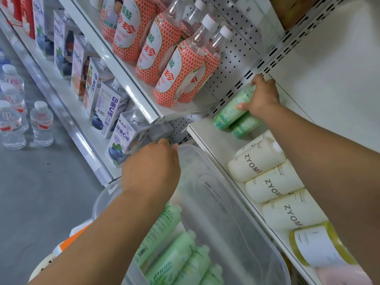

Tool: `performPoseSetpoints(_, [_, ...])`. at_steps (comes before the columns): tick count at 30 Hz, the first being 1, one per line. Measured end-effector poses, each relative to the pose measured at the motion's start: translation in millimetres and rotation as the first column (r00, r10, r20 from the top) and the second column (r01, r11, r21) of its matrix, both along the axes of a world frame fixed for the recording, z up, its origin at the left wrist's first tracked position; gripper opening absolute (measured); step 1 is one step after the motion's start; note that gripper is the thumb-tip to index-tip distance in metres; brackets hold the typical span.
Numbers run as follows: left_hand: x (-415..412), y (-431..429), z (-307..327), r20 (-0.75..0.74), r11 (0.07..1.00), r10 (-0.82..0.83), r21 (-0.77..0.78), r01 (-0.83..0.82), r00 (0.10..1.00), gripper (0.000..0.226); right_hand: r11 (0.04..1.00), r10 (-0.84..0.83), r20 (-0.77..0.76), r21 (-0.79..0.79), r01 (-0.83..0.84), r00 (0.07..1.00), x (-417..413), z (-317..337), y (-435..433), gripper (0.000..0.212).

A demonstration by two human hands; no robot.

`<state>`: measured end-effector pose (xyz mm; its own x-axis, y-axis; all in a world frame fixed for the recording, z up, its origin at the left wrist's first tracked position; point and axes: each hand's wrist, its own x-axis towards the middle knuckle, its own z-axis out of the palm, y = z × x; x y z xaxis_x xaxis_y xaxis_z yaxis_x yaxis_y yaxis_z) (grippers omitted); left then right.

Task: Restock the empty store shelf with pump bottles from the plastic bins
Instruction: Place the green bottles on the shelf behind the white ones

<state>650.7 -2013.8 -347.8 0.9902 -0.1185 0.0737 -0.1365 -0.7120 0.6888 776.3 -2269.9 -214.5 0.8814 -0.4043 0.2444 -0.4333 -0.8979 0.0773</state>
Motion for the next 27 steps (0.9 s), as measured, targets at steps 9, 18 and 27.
performPoseSetpoints(9, [6.1, 2.7, -4.2, 0.003, 0.999, -0.008, -0.031, 0.008, 1.0, 0.035, 1.0, 0.02, -0.06, -0.021, -0.021, 0.998, -14.7, 2.1, 1.1, 0.097])
performPoseSetpoints(18, [2.5, -2.0, -5.5, 0.071, 0.999, -0.008, 0.036, 0.005, 0.997, 0.041, 0.989, 0.138, 0.22, 0.022, -0.146, 0.966, -76.7, 4.5, 62.5, 0.069])
performPoseSetpoints(27, [-3.4, 10.6, -9.5, 0.084, 0.986, -0.144, 0.097, 0.135, 0.986, 0.042, 0.838, 0.188, 0.155, 0.489, -0.241, 0.97, -224.5, -102.2, 132.8, 0.042])
